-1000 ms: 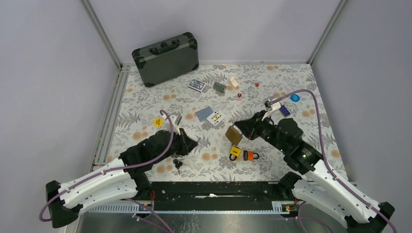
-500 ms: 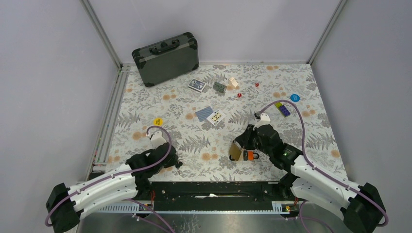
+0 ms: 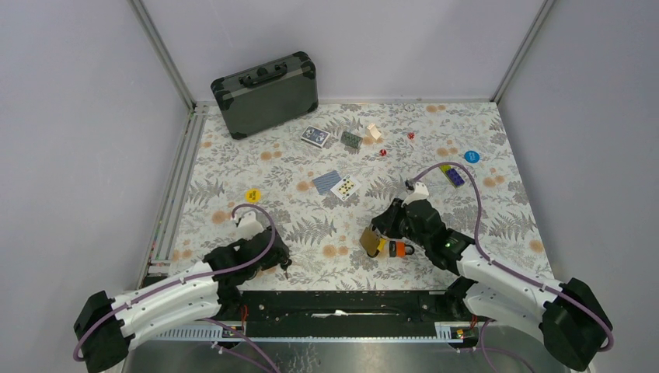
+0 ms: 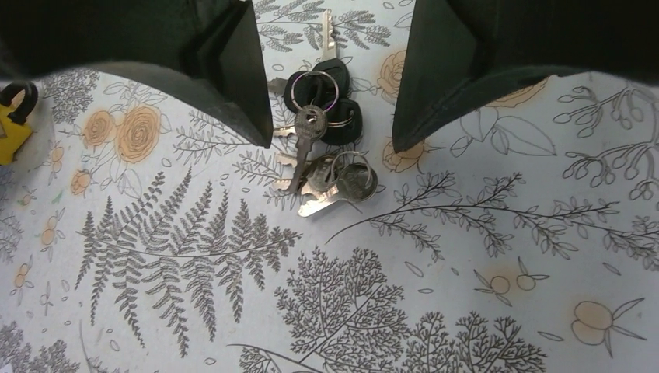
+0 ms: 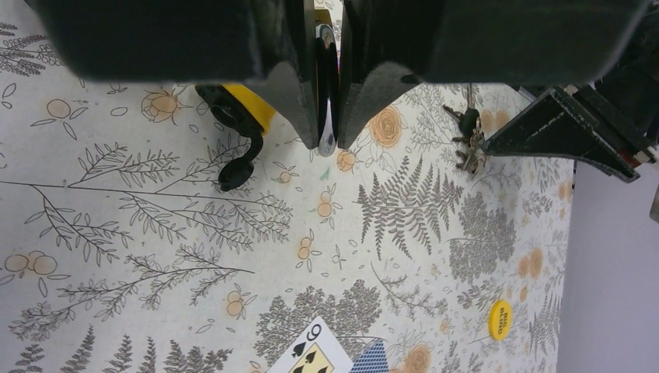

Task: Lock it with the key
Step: Place the lock at the center of the board, then reset both arms

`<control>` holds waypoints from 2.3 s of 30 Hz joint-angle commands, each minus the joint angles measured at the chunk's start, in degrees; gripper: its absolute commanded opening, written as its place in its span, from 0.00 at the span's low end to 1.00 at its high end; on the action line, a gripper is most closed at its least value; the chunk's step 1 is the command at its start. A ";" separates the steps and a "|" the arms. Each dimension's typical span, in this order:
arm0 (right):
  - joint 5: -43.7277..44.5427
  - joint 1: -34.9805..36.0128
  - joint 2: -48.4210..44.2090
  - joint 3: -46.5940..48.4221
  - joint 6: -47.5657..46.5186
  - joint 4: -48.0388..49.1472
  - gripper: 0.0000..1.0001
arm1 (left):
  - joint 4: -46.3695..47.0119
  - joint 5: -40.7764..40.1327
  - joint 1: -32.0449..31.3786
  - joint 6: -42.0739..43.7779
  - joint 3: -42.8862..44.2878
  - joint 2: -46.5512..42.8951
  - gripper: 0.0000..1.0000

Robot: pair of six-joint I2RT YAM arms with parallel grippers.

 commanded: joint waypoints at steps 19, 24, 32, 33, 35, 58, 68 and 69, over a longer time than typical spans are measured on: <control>13.15 -0.10 4.43 -2.79 8.17 10.79 0.28 | -7.35 -6.50 0.30 1.36 7.75 -1.59 0.76; 16.07 -0.14 1.25 -2.73 6.73 6.70 0.44 | -7.40 -7.06 0.28 1.96 8.33 -2.77 0.78; 20.44 -0.12 -6.79 -1.04 2.21 -2.45 0.52 | -6.78 -7.69 0.26 5.43 10.58 -1.24 0.85; 20.69 -0.15 -7.17 -0.50 1.34 -3.41 0.54 | -6.82 -7.65 0.26 5.78 11.05 -0.93 0.87; 20.85 -0.17 -5.83 2.14 -1.70 -7.56 0.57 | -6.70 -7.49 0.26 6.54 12.17 -0.82 0.90; -13.25 -29.66 -1.00 22.70 -9.01 -39.67 1.00 | -19.45 13.29 29.44 32.45 35.18 -0.16 0.99; -7.68 -29.66 -1.04 21.20 -6.46 -46.55 1.00 | -19.78 10.46 29.44 33.34 32.87 -6.64 0.99; -6.68 -29.71 -1.00 21.42 -6.56 -46.73 1.00 | -19.74 10.45 29.44 33.05 32.66 -7.09 0.99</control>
